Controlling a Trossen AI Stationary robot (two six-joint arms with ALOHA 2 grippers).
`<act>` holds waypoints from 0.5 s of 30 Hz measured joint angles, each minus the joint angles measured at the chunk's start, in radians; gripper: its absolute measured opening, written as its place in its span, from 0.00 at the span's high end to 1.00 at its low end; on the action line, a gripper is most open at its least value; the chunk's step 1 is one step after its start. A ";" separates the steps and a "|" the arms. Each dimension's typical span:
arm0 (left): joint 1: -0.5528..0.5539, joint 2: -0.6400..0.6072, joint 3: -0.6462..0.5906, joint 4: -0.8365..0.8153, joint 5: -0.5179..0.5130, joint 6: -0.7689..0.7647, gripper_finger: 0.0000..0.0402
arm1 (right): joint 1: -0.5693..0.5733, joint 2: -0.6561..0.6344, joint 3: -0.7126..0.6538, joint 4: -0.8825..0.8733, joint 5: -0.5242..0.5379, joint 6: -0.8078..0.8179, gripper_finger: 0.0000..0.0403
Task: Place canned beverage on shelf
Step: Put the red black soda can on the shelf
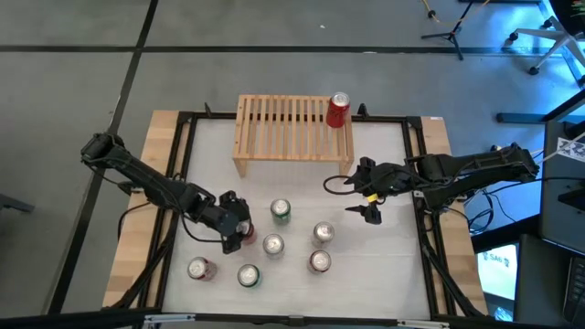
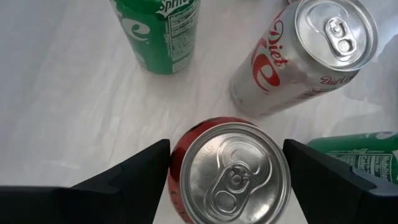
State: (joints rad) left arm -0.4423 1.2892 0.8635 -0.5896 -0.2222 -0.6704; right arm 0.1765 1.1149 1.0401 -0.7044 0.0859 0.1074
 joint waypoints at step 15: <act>0.000 0.000 0.000 -0.027 0.033 0.162 0.26 | 0.000 0.000 0.000 0.000 0.000 0.000 0.08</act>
State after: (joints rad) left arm -0.4419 1.2892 0.8635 -0.6167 -0.1895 -0.5087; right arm 0.1767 1.1149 1.0401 -0.7045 0.0857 0.1074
